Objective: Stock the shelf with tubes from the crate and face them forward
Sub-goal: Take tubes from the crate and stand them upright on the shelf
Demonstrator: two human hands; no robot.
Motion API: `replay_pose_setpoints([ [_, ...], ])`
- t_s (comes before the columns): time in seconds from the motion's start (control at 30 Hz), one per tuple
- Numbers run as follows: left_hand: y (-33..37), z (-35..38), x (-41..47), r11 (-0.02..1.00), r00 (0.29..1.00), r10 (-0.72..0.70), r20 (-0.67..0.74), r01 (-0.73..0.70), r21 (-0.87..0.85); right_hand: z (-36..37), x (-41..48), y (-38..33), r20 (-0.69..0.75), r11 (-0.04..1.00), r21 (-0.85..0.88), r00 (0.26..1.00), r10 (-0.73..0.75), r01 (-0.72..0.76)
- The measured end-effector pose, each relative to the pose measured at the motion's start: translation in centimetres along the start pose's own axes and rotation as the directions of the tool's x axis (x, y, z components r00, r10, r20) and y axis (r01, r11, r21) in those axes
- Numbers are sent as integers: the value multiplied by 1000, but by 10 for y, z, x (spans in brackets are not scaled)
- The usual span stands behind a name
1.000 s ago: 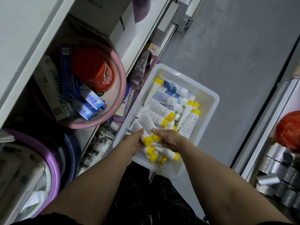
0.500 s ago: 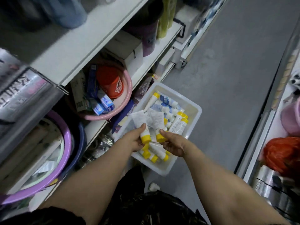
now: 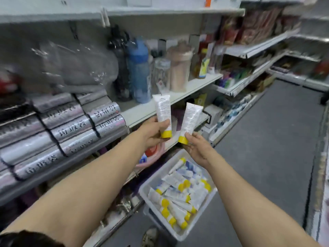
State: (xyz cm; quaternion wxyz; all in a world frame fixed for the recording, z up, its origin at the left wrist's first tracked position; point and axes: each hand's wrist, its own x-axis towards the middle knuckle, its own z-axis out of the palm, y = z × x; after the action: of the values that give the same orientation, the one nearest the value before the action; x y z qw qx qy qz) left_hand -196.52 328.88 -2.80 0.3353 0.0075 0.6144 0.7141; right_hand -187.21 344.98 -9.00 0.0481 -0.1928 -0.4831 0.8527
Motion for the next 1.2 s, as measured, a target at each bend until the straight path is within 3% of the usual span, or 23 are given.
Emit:
replay_pose_setpoints([
  [0.27, 137, -31, -116, 924, 919, 383, -93, -380, 44, 137, -26, -104, 281, 957, 137, 916, -286, 257],
  [0.53, 242, -102, -235, 771, 715, 635, -291, -606, 193, 294, -71, -161, 491, 904, 125, 767, -413, 408],
  [0.9, 290, -260, -394, 663, 501, 745, -441, -630, 405, 506, -148, -119, 658, 836, -28, 640, -397, 547],
  [1.03, 295, -335, -456, 639, 449, 766, -460, -609, 469, 588, -178, -75, 666, 825, -67, 641, -382, 562],
  [1.2, 294, -430, -525, 653, 405, 751, -522, -574, 494, 679, -217, -17, 688, 719, -184, 610, -393, 670],
])
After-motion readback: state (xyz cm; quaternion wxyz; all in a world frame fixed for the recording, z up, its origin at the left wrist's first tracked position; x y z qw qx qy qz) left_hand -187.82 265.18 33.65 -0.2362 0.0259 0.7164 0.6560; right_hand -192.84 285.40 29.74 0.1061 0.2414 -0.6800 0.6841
